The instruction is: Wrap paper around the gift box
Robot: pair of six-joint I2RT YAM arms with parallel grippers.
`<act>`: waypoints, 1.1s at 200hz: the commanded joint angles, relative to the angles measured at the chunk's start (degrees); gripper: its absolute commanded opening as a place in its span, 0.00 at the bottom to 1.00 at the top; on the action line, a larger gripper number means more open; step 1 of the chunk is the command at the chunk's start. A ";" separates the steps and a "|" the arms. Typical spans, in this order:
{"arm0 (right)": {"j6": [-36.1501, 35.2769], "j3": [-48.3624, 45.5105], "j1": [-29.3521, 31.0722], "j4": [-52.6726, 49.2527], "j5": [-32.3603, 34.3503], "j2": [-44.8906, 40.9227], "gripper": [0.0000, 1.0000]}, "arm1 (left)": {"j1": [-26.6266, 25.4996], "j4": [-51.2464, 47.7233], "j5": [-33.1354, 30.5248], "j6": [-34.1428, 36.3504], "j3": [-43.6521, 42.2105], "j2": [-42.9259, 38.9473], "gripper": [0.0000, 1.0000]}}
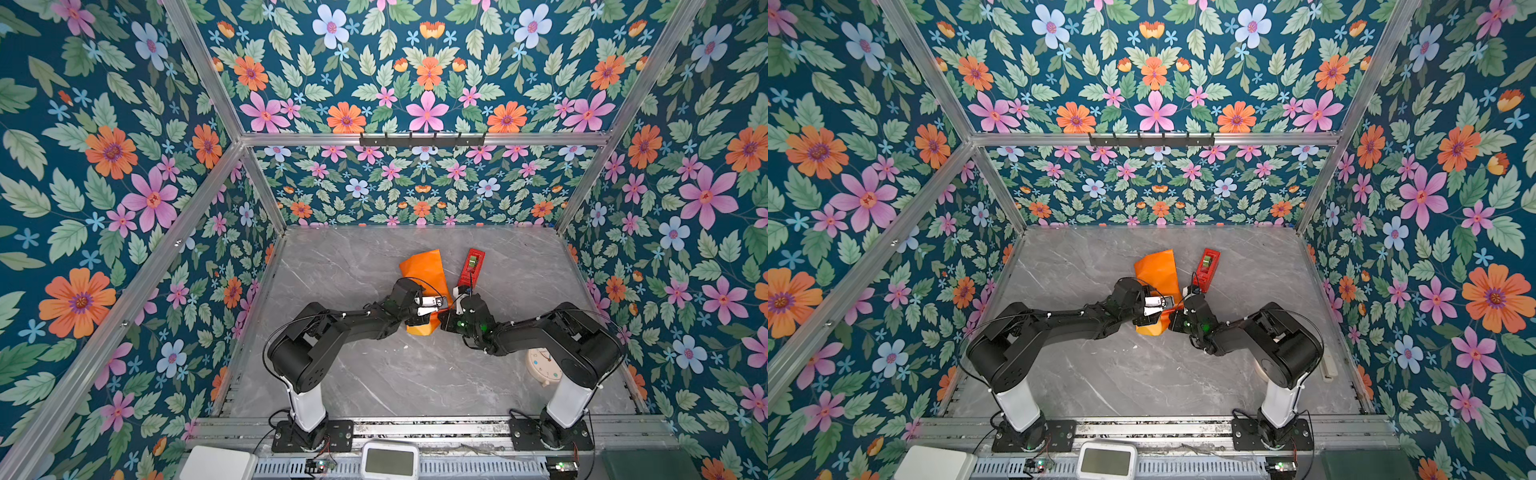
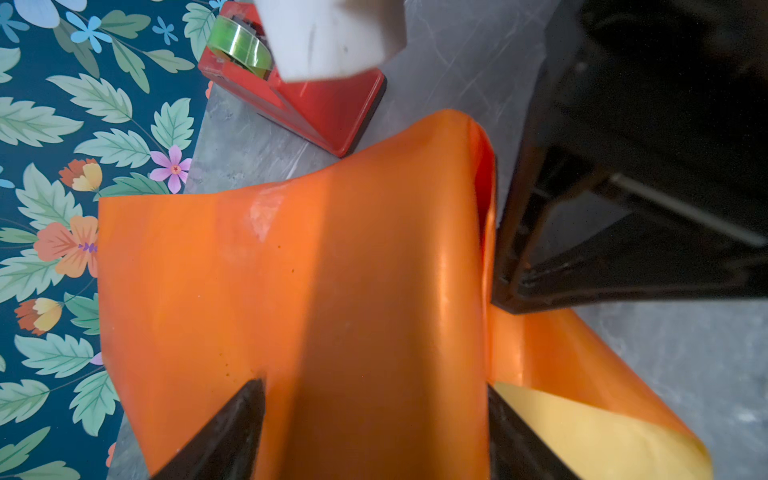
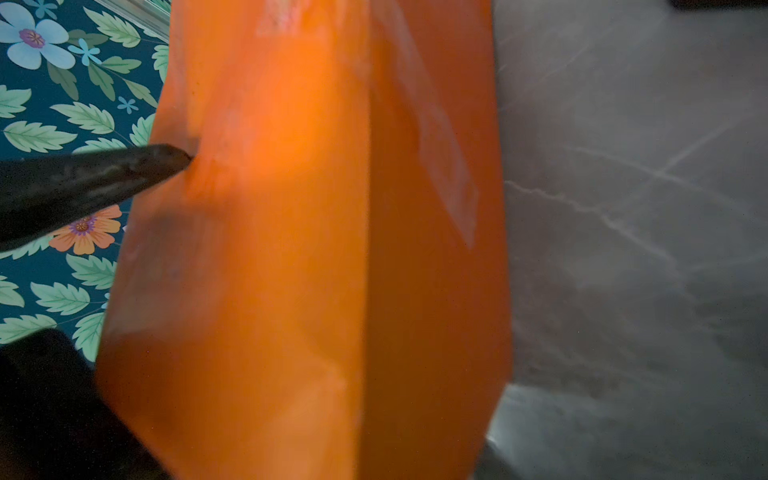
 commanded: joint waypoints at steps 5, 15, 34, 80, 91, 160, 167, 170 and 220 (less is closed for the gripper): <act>0.17 -0.34 0.24 2.44 1.68 0.60 0.02 | 0.01 -10.76 0.13 -0.28 -0.29 0.94 0.79; 0.17 -0.40 0.24 2.46 1.91 0.94 0.02 | -0.06 -10.79 0.28 -0.28 -0.27 0.95 0.79; 0.20 -0.47 0.29 2.45 2.21 1.45 0.02 | -0.06 -10.70 0.42 -0.37 -0.29 0.94 0.80; 0.30 -1.18 0.79 2.55 2.01 3.03 0.02 | -0.13 -10.35 0.26 -0.81 -0.20 1.03 0.82; 0.34 -1.57 0.94 2.55 1.62 3.02 0.01 | -0.13 -10.27 0.17 -0.81 -0.20 0.95 0.81; 0.52 -4.30 3.38 1.22 0.52 1.44 0.00 | -0.15 -9.73 -1.06 -1.07 -0.29 0.85 0.81; 0.67 -4.47 3.80 1.24 0.63 1.49 0.00 | -0.15 -9.73 -1.10 -1.16 -0.29 0.82 0.81; 0.71 -4.45 3.87 1.22 0.63 1.55 0.00 | -0.15 -9.73 -1.10 -1.24 -0.29 0.80 0.81; 1.82 -5.63 5.42 2.54 0.75 1.88 0.00 | -0.10 -9.30 -1.54 -1.38 -0.55 0.60 0.81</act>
